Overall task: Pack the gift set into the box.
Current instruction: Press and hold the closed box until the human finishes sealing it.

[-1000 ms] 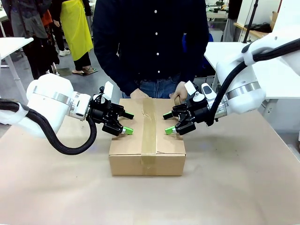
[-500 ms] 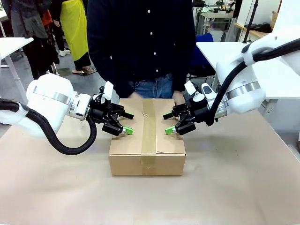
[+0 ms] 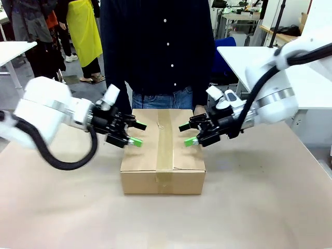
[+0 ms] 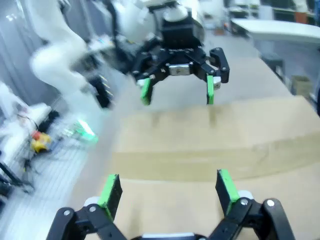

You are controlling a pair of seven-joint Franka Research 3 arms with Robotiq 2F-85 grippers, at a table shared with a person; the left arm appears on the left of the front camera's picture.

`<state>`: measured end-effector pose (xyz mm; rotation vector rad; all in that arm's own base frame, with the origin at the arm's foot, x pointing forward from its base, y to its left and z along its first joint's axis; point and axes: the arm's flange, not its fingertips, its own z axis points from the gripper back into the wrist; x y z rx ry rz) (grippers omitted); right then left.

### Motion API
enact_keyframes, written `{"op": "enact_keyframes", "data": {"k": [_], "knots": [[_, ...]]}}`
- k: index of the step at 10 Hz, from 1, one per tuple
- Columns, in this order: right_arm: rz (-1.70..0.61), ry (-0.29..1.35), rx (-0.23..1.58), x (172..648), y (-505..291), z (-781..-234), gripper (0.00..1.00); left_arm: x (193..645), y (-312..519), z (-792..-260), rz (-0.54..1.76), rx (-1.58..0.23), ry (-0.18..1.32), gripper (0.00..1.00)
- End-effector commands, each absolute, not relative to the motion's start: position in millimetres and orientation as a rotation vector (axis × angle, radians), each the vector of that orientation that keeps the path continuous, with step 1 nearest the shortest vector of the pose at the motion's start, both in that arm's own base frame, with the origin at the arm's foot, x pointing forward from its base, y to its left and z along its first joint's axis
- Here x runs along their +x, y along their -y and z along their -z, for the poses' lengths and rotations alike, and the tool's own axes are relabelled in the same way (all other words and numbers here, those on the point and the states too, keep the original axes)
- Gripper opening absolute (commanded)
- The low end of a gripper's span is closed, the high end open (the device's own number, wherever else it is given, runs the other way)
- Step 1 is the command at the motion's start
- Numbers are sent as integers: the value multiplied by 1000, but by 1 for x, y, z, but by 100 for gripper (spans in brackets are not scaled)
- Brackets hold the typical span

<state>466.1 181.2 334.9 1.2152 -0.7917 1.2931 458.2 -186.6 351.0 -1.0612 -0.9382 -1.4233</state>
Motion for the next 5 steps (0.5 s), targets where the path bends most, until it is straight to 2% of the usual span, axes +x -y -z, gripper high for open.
{"op": "enact_keyframes", "data": {"k": [1, 2, 3, 4, 5], "knots": [[-997, 802, 1498, 437, -66, -377, 100, 416, 84, -409, 1303, -1321, 944, 100], [-871, 866, 1628, 419, -5, -378, 100, 405, 38, -413, 1209, -1402, 975, 100], [-690, 864, 1507, 400, 54, -359, 100, 399, -11, -396, 1058, -1394, 938, 100], [-543, 873, 1460, 385, 97, -336, 100, 399, -51, -371, 857, -1383, 966, 100], [-253, 898, 1239, 376, 127, -310, 100, 403, -83, -344, 635, -1338, 1051, 100]]}}
